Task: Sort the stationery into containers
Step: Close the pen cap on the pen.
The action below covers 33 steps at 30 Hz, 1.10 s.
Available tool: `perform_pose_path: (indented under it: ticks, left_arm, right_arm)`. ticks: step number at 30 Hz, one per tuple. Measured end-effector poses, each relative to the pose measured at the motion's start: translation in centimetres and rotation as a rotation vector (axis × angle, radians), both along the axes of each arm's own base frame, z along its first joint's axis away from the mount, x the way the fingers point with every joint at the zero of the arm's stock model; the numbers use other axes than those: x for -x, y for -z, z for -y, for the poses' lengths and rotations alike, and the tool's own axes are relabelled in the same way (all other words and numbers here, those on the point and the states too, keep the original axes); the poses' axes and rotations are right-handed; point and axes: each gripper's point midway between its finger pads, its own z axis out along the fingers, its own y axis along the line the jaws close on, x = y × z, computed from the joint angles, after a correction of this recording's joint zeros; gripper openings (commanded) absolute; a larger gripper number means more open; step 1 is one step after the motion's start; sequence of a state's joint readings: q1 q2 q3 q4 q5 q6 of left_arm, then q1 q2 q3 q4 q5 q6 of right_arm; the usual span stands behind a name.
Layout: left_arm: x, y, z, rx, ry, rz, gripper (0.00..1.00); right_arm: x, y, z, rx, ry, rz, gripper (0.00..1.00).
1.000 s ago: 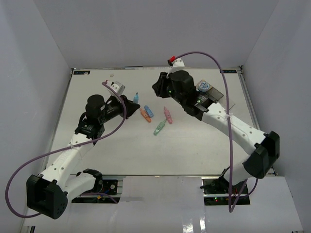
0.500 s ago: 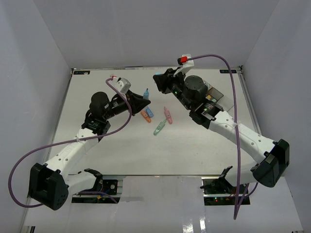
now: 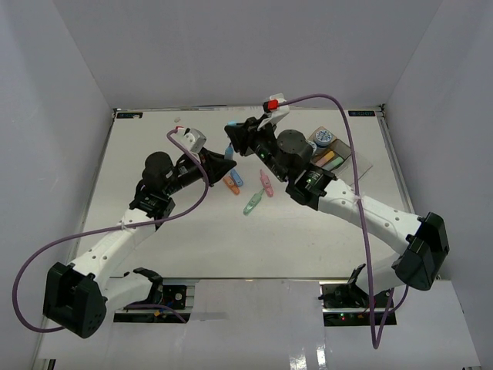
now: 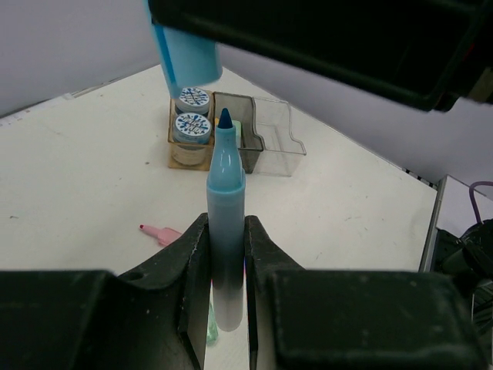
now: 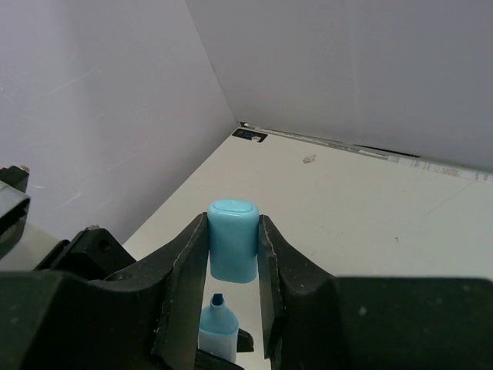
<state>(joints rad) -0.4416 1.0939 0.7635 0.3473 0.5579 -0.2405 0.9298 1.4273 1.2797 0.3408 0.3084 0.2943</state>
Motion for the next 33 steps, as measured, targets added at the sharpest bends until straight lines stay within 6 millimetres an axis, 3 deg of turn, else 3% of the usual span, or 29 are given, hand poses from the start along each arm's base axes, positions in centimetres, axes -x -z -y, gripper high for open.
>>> perform_pose_path:
  ticks: [5,14,33]
  left_arm:
    - [-0.1,-0.7,-0.4,0.009,-0.024,0.018,0.19]
    - [-0.3,-0.8,-0.6,0.013,-0.046,0.018,0.18]
    - [-0.6,0.0,-0.4,0.005,-0.042,-0.006,0.18]
  right_arm:
    - [0.2,1.3,-0.6,0.023,0.003,-0.007,0.18]
    - [0.4,1.7,-0.9,0.022,0.005,-0.004,0.18]
    - [0.0,0.3,-0.8,0.020,0.029,0.038,0.18]
